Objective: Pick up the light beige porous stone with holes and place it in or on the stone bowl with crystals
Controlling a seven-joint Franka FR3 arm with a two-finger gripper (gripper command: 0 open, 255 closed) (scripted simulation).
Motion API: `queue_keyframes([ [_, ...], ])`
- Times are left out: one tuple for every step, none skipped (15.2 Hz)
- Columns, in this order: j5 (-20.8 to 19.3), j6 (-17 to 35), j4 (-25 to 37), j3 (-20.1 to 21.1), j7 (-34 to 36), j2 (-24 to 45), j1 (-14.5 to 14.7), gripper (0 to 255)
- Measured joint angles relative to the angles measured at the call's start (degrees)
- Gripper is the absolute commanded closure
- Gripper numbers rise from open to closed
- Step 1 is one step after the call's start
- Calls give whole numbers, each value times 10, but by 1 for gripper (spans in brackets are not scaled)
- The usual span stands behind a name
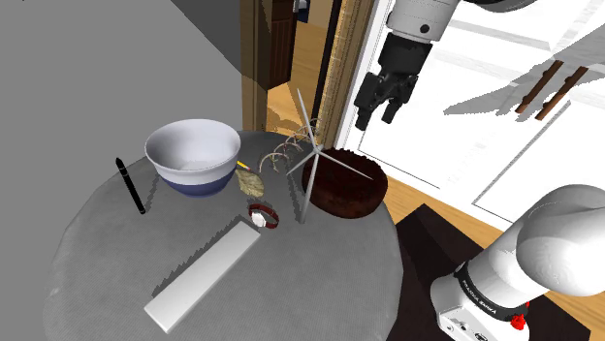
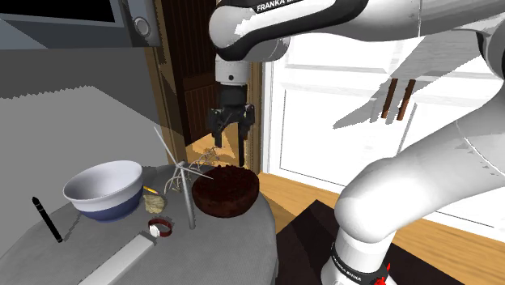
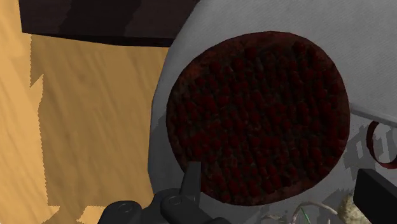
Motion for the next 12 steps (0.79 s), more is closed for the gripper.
queue_keyframes([
  [3,10,4,9,12,12,0,0],
  [7,27,7,19,24,30,0,0],
  [12,39,7,32,41,38,3,0],
  [16,57,7,44,55,54,4,0],
  [17,73,10,54,67,70,4,0],
  [19,89,11,66,82,86,4,0],
  [20,98,18,76,96,99,5,0],
  [20,116,23,88,112,120,4,0],
  [17,135,30,100,127,144,3,0],
  [15,143,39,109,143,158,3,0],
  [11,156,47,119,158,177,2,0],
  [3,172,60,129,174,204,0,0],
])
